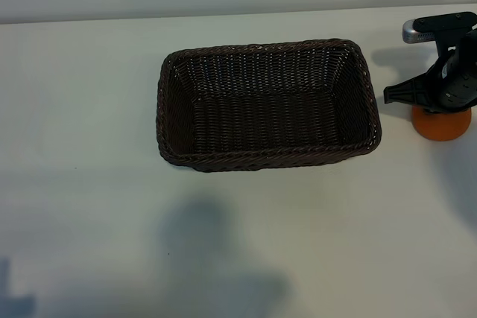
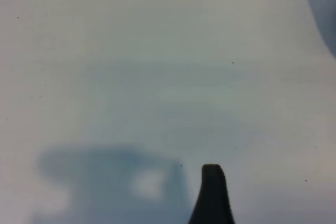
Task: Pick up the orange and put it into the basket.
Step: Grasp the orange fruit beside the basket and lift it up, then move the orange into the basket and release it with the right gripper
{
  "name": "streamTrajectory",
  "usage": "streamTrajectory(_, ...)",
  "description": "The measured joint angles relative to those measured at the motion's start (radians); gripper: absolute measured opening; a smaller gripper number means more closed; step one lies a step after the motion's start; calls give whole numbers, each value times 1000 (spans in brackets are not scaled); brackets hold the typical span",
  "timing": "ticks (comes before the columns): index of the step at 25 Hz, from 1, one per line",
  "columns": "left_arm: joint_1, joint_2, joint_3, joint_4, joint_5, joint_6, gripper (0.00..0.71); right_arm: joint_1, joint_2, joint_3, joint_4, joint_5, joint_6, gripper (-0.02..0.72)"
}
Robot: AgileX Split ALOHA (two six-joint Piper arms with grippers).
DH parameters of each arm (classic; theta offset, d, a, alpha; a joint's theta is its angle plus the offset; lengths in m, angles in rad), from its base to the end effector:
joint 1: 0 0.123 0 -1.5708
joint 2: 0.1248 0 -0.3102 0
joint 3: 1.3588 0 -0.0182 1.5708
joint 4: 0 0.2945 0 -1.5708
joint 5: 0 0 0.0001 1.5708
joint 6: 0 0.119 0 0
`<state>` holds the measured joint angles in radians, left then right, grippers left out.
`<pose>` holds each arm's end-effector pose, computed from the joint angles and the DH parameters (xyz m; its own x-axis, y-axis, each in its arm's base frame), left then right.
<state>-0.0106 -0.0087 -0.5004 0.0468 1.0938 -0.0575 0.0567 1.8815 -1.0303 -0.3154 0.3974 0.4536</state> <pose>0.0299 0.0046 0.2826 -0.4756 -0.0309 -0.8791 -0.0431 0.9990 -0.0118 0.4051 0.0087 0.1061 -0.8980 0.1088 -0.4264 0.1395 0.9894 -0.0413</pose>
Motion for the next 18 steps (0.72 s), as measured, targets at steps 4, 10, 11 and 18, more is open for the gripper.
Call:
streamTrajectory(4,0,0,0,0,0,0,569,0,-15,0,0,7,0,87)
streamTrajectory(10,0,0,0,0,0,0,569,0,-119,0,-7,37,0,83)
streamTrajectory(11,0,0,0,0,0,0,569,0,-140,0,-6,41,0,83)
streamTrajectory(18,0,0,0,0,0,0,569,0,-284,1,9,113,-25,80)
